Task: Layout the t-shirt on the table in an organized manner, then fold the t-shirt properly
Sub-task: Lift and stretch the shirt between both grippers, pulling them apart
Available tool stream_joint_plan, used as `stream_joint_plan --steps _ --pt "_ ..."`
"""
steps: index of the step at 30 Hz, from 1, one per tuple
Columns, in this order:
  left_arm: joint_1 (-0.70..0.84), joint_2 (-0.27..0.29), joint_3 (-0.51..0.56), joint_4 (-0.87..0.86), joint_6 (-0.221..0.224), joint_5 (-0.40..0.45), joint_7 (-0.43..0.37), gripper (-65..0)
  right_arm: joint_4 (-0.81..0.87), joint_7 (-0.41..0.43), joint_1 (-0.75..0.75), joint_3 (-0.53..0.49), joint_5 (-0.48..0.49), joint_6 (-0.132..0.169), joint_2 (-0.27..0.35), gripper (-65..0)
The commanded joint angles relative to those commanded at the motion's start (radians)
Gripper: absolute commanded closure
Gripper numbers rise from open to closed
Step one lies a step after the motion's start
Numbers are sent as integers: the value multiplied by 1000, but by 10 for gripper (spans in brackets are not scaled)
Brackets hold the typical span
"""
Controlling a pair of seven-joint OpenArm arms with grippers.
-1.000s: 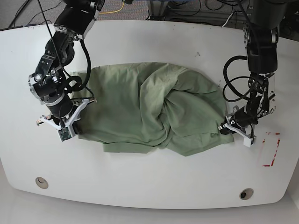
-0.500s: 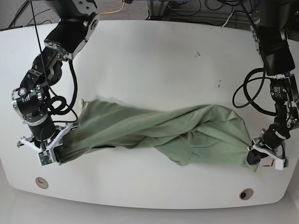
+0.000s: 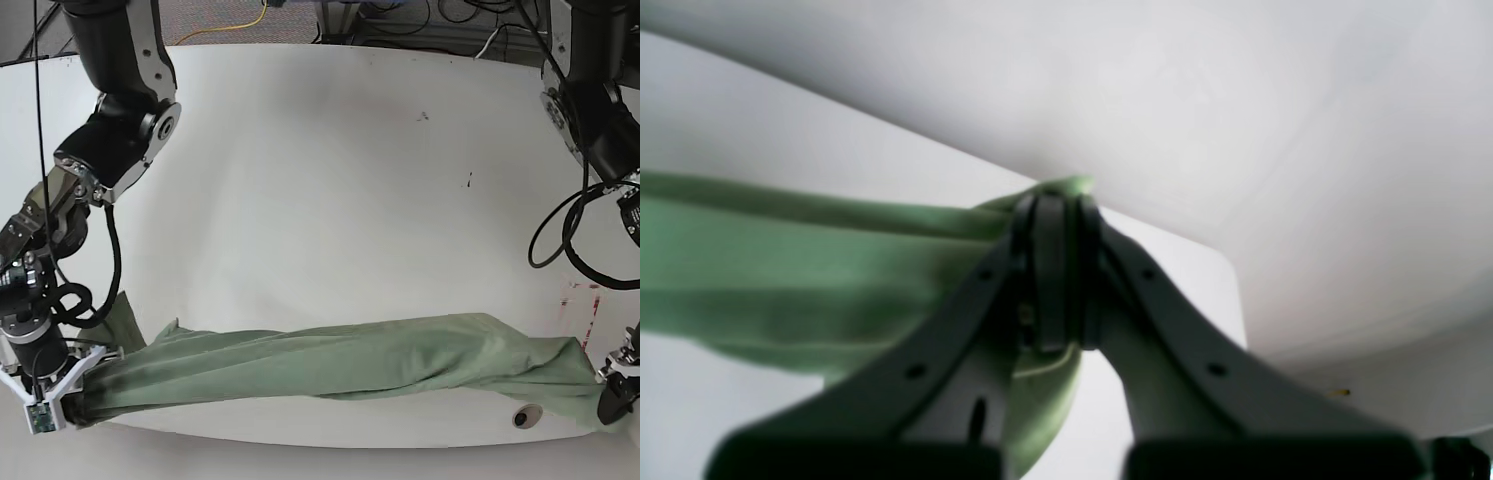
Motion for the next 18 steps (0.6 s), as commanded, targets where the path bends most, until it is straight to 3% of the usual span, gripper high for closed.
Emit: stream_joint_plan --steps 10,18 --pt "-135 -68 -2 -86 0 -6 0 0 -94 -8 147 0 -2 0 87 0" --pt "-51 -75 -5 -89 0 -21 2 0 -18 -114 106 5 -2 0 80 0"
